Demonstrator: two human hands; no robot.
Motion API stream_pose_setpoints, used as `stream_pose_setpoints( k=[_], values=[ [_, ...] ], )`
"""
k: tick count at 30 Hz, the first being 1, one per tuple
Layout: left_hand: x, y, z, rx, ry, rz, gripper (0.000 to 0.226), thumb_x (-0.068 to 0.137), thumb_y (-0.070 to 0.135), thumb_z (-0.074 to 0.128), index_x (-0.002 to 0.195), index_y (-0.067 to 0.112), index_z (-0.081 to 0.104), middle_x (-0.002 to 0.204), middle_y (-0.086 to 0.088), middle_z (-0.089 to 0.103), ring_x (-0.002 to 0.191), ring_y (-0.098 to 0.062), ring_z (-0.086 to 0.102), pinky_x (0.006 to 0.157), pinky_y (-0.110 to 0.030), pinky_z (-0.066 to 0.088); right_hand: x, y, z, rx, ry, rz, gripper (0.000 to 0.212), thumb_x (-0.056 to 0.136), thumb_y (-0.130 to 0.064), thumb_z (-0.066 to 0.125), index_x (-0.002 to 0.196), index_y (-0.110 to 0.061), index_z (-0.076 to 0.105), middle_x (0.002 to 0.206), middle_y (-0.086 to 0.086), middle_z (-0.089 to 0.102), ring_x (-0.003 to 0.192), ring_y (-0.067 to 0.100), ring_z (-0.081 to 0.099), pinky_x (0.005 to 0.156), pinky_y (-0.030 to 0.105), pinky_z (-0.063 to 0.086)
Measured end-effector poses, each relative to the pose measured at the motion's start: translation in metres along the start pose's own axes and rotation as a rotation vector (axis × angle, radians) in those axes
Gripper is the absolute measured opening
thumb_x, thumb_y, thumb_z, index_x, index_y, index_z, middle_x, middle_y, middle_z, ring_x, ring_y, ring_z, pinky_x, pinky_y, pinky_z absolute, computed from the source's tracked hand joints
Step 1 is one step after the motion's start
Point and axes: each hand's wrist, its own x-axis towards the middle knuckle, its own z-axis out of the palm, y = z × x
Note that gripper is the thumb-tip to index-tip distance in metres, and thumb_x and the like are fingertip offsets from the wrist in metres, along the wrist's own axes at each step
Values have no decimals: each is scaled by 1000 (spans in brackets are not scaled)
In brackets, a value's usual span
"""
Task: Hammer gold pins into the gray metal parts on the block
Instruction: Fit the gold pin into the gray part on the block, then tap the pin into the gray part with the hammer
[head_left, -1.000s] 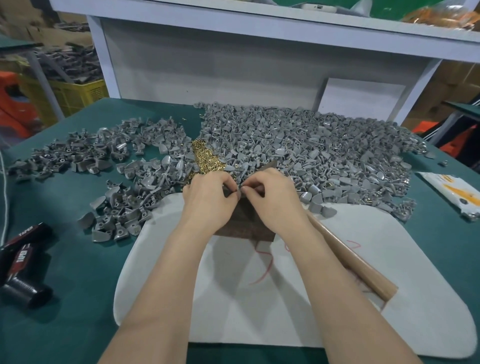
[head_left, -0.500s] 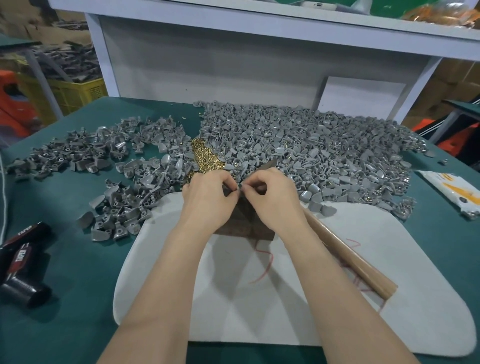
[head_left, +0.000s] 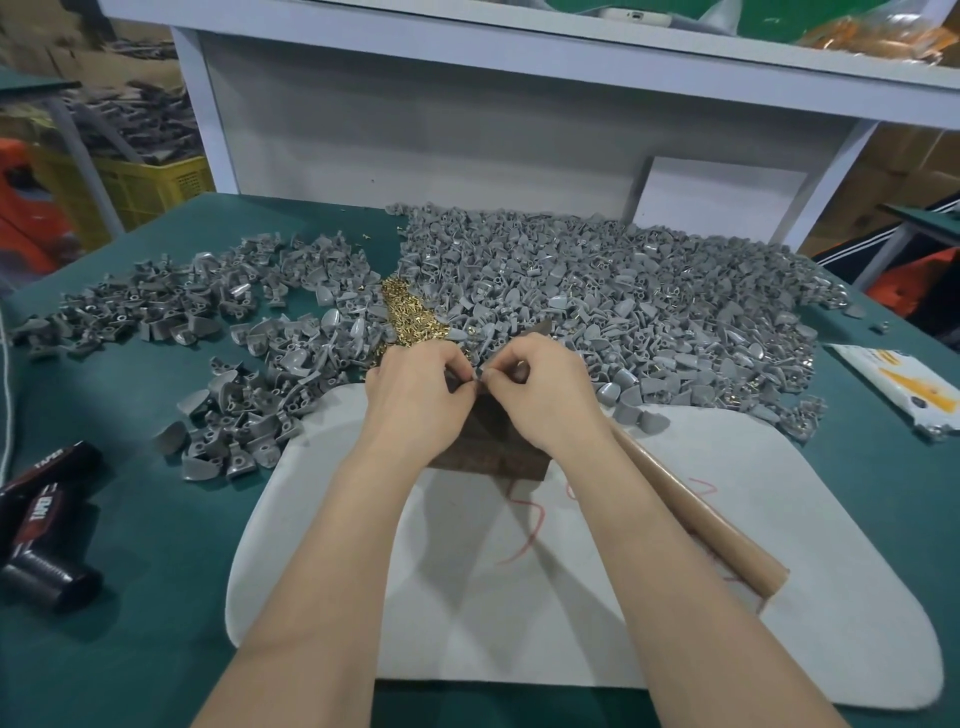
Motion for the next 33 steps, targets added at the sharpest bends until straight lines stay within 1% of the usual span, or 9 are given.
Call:
stream_pose_setpoints(
  k=[4, 12, 19, 23, 26, 27, 29, 31, 33],
  values=[
    [0, 1, 0, -9, -11, -17, 13, 83, 24, 67, 76, 30, 57, 83, 7, 60, 101, -27, 57, 92, -43, 44, -2, -4, 2, -98, 10, -14, 9, 86, -18, 59, 82, -16, 66, 96, 1, 59, 90, 20, 55, 81, 31, 43],
    [0, 3, -1, -15, -19, -25, 8, 84, 23, 65, 79, 28, 61, 91, 4, 67, 102, -26, 57, 92, -42, 44, -3, -5, 4, -183, 31, -63, 8, 88, -16, 56, 84, -14, 63, 97, 2, 57, 93, 20, 52, 76, 26, 33],
    [-1, 3, -2, -6, -30, -41, 12, 84, 26, 65, 77, 30, 57, 89, 6, 64, 103, -25, 56, 94, -43, 43, -4, -1, 5, -112, 49, -107, 7, 87, -12, 58, 82, -10, 64, 91, 0, 54, 89, 20, 53, 76, 27, 38],
    [-2, 3, -2, 5, -22, -38, 16, 84, 28, 67, 74, 31, 55, 86, 6, 62, 102, -26, 55, 93, -43, 42, -5, 6, -9, 4, -5, -37, 16, 91, -17, 56, 97, -19, 71, 102, -2, 66, 94, 15, 59, 89, 30, 44],
    [-2, 3, -1, 2, -25, -44, 19, 85, 26, 67, 71, 31, 54, 87, 7, 61, 104, -26, 54, 94, -43, 42, -7, 22, -30, -14, 120, 107, 20, 92, -22, 54, 106, -24, 68, 104, 0, 69, 96, 18, 62, 89, 31, 48],
    [-2, 4, -1, 1, -26, -44, 21, 85, 26, 67, 70, 31, 53, 86, 8, 60, 104, -26, 54, 94, -43, 42, -8, 27, -36, -125, 105, 175, 20, 91, -28, 55, 106, -22, 68, 103, 2, 69, 96, 21, 62, 87, 34, 49],
    [-2, 4, -1, 3, -28, -40, 26, 85, 25, 67, 66, 32, 50, 84, 9, 59, 103, -26, 55, 94, -44, 42, -11, 34, -39, -349, -59, 295, 26, 90, -38, 55, 100, -17, 66, 97, 6, 67, 91, 27, 61, 80, 35, 51],
    [-2, 5, -2, 2, -25, -41, 30, 84, 24, 67, 63, 33, 48, 83, 9, 59, 102, -25, 56, 94, -44, 43, -11, 36, -34, -425, -194, 331, 24, 90, -32, 52, 98, -12, 63, 94, 9, 65, 85, 28, 59, 70, 29, 46],
    [-2, 5, -2, 2, -24, -44, 31, 84, 25, 67, 62, 34, 47, 82, 10, 58, 101, -25, 56, 94, -45, 43, -9, 32, -33, -409, -208, 325, 22, 92, -28, 51, 97, -9, 61, 91, 10, 63, 81, 28, 56, 65, 28, 41]
  ],
)
